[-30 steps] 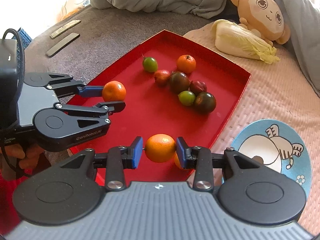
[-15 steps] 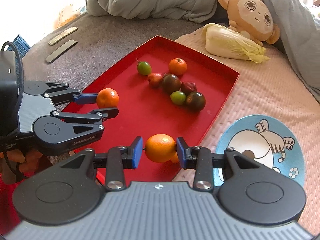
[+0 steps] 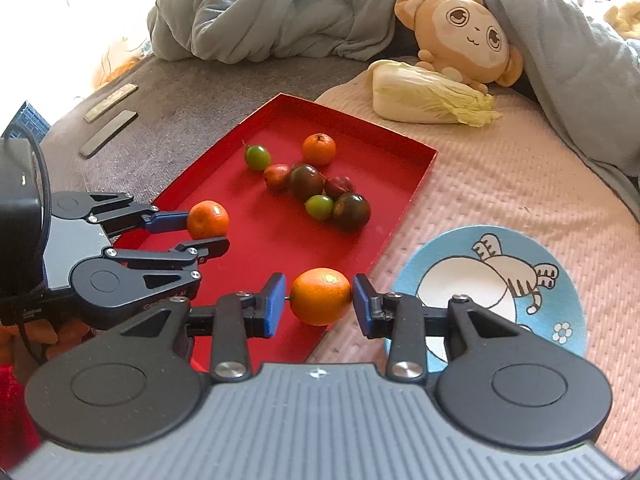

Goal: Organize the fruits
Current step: 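Carry both held tangerines over the blue tiger plate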

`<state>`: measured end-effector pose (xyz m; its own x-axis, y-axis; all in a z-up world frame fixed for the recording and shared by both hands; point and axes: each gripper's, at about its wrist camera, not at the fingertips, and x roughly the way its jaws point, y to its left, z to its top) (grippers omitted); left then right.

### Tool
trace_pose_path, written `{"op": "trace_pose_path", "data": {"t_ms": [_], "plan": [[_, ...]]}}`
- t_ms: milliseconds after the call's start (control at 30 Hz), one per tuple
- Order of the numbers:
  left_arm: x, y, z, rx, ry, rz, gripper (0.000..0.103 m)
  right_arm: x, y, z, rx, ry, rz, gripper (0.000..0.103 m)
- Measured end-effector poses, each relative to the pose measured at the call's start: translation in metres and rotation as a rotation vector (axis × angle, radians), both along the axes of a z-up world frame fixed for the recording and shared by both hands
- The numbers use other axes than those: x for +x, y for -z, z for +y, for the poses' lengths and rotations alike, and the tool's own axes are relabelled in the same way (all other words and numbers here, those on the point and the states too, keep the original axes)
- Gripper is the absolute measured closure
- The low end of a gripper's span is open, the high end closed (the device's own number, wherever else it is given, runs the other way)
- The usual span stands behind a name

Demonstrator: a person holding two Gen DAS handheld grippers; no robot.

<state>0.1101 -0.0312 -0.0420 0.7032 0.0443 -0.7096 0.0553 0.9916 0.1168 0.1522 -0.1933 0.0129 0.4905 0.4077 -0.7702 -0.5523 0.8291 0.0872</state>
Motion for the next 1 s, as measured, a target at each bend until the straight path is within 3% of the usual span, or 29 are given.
{"op": "trace_pose_path", "data": {"t_ms": [700, 1000], "plan": [[0.018, -0.020, -0.064, -0.006, 0.137, -0.039, 0.064, 0.016, -0.011, -0.093, -0.004, 0.168, -0.028, 0.061], [0.029, -0.019, -0.110, -0.014, 0.227, -0.049, 0.064, 0.044, 0.011, -0.153, -0.020, 0.323, 0.047, 0.061]]}}
